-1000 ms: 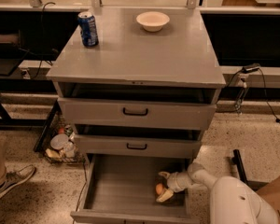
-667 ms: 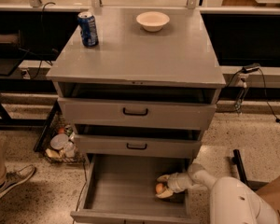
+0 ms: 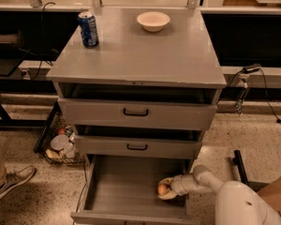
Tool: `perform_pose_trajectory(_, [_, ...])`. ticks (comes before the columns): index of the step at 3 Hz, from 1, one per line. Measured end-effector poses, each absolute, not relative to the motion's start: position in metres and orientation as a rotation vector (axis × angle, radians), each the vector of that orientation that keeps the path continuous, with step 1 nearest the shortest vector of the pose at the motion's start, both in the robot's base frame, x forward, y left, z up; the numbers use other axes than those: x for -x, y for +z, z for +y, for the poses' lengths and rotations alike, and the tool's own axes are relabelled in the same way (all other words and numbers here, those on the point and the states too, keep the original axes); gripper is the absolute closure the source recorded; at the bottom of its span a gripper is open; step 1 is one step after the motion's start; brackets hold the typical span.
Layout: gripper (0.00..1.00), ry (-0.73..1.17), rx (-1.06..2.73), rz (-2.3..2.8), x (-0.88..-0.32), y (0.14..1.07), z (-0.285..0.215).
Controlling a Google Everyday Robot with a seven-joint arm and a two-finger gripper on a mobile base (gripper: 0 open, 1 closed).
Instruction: Pick orange from bottom drawer and place on counter
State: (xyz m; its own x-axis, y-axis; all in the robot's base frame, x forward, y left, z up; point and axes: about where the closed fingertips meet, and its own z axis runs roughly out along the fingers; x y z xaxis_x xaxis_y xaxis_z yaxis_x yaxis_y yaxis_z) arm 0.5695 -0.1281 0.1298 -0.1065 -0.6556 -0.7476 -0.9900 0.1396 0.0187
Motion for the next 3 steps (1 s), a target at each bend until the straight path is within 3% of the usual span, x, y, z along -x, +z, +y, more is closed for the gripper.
perform_pose_trajectory(1, [1.0,0.824,1.566,1.669,-0.544,0.179,-0.143])
perform_pose_trajectory(3, [1.0,0.789,1.622,1.437,-0.472,0.293,-0.195])
